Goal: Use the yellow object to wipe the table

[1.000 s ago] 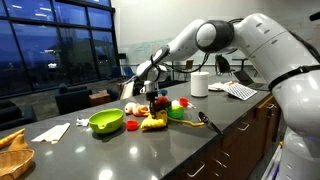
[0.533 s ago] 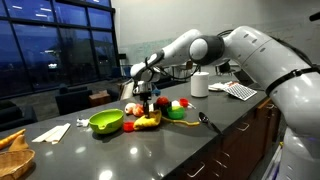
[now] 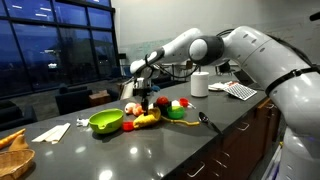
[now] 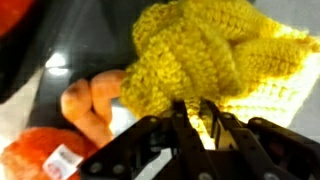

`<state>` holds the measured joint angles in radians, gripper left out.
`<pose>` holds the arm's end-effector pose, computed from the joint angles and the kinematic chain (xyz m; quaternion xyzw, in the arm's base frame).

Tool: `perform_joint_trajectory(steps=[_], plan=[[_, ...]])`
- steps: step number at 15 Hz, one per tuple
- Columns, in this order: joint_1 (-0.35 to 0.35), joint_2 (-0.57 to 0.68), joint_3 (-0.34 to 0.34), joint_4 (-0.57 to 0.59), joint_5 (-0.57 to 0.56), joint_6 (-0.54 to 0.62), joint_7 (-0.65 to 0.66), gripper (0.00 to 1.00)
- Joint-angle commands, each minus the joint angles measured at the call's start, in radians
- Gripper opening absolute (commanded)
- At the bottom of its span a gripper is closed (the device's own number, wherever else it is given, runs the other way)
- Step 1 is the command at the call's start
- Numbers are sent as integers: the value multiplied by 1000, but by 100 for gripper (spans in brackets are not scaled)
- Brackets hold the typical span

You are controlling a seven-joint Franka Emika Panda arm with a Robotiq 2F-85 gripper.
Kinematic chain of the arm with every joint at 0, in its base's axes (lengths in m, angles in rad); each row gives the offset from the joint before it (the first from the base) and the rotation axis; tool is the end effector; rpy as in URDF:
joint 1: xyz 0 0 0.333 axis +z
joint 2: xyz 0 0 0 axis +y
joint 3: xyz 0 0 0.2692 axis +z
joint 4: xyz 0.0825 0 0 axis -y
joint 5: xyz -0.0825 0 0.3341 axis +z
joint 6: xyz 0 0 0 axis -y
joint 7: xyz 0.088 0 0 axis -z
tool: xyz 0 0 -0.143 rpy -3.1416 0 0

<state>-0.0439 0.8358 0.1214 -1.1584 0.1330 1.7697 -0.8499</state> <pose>0.6469 0.0495 0.2365 -0.8987 -0.4104 0.0591 0.1428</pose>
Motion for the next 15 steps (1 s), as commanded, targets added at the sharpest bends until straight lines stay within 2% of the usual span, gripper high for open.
perform_joint_trajectory(steps=[1, 7, 11, 15], plan=[[25, 6, -28, 99, -50, 34, 127, 55], [72, 19, -78, 248, -155, 1, 427, 98], [115, -31, -142, 256, -241, -56, 602, 100], [139, -67, -192, 273, -280, -111, 757, 100]])
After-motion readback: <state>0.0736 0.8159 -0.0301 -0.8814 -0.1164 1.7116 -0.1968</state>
